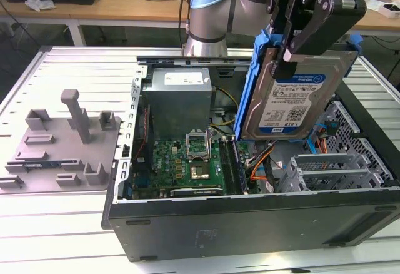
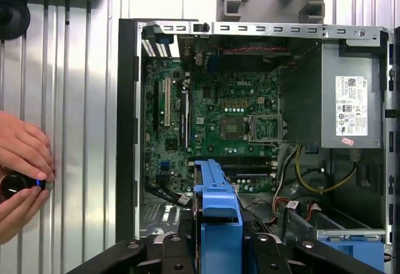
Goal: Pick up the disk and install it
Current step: 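Insert the disk into the insertion slot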
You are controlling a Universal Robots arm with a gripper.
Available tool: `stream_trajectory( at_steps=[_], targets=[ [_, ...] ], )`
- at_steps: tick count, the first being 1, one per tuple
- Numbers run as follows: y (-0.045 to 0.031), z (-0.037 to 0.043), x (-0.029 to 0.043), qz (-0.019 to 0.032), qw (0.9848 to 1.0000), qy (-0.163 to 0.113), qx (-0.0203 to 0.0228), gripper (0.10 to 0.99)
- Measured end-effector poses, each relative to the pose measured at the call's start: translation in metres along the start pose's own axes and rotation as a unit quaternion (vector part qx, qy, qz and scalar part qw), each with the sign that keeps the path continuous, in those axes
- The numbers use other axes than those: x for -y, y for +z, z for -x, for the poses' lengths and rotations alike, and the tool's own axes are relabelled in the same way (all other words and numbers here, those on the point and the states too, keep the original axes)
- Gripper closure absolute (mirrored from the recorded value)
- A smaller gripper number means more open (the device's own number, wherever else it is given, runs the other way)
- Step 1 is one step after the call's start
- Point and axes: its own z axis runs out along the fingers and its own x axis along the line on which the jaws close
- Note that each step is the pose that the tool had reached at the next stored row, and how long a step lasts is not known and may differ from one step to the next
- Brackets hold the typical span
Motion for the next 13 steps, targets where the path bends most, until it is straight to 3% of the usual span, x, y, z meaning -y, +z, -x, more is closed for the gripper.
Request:
stream_trajectory(
  at_steps=[3,7,10,11,13],
  targets=[
    [0.0004,0.0,0.0,-0.0007,1.0,0.0,0.0045,0.718],
    [0.002,-0.0041,0.004,-0.0007,1.0,0.0,0.0045,0.718],
    [0.0023,-0.0054,0.0104,-0.0007,1.0,0.0,0.0045,0.718],
    [0.0022,-0.0058,0.0178,-0.0007,1.0,0.0,0.0045,0.718],
    [0.0021,-0.0061,0.0234,-0.0007,1.0,0.0,0.0045,0.718]
  ],
)
